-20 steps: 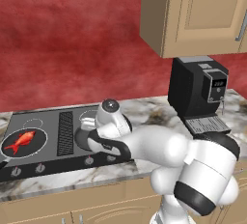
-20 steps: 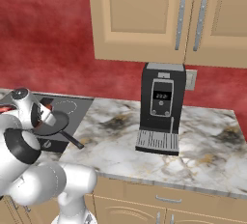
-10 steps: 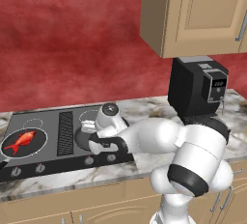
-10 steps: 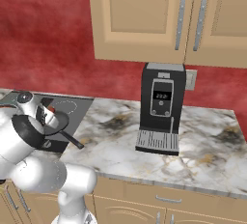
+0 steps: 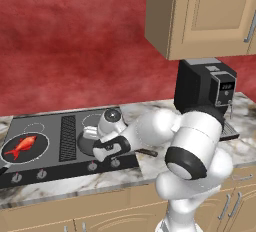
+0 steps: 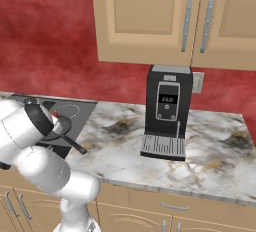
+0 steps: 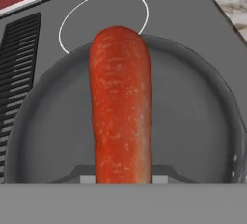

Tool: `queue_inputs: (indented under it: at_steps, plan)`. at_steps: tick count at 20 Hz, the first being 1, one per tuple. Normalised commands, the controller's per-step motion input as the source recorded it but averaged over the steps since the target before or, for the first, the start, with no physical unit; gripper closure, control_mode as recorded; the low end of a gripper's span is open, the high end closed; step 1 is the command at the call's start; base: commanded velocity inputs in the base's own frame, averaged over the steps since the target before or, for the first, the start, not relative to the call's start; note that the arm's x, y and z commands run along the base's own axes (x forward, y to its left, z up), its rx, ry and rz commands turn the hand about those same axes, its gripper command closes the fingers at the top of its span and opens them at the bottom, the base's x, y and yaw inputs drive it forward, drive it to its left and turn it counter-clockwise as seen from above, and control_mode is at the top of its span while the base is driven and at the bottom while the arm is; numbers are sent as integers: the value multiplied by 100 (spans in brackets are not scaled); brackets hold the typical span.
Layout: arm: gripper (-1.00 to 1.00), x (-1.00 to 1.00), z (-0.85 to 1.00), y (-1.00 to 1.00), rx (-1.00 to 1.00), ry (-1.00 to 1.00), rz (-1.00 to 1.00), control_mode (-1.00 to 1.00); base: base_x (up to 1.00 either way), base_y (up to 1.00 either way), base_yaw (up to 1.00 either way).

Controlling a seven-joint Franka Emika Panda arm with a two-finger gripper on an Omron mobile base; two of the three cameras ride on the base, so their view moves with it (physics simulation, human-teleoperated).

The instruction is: Place both pans onto different burners. Then place the carrot and the fish on different pans.

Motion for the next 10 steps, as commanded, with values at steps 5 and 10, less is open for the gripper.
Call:
queue_inputs:
  at_steps: [5, 10]
  plan:
    - [100, 21, -14, 8, 0, 0, 0, -100, 0, 0, 0]
    - [100, 21, -13, 12, 0, 0, 0, -100, 0, 0, 0]
